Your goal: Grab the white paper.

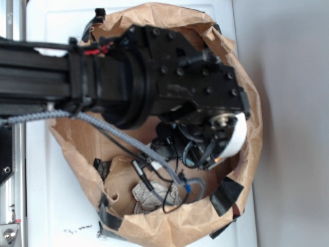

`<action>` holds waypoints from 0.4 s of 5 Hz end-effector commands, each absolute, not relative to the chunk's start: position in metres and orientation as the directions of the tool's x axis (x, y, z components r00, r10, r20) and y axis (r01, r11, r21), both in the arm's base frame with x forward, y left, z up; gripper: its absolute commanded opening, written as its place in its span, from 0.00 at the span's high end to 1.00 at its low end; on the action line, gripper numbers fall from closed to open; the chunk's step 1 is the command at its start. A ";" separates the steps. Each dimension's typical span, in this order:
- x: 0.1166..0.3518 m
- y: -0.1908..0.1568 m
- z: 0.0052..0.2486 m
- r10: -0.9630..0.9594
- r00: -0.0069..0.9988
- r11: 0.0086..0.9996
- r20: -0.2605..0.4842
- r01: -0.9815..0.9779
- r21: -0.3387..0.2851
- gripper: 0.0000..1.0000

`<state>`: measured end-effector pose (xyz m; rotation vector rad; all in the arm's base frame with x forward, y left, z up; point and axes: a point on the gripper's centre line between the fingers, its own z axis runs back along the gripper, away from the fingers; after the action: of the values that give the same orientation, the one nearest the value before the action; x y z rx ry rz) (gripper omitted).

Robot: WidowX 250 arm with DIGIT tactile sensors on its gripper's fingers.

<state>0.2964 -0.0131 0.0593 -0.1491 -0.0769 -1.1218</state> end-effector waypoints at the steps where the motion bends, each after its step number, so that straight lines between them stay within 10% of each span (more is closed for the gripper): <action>1: 0.287 -0.028 0.110 -0.928 0.235 0.231 0.289 0.972 -0.049 0.00; 2: 0.286 -0.038 0.094 -0.945 0.127 0.127 0.302 0.992 -0.019 0.00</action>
<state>0.2882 -0.0303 0.0838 -0.2667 -0.2044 -1.4027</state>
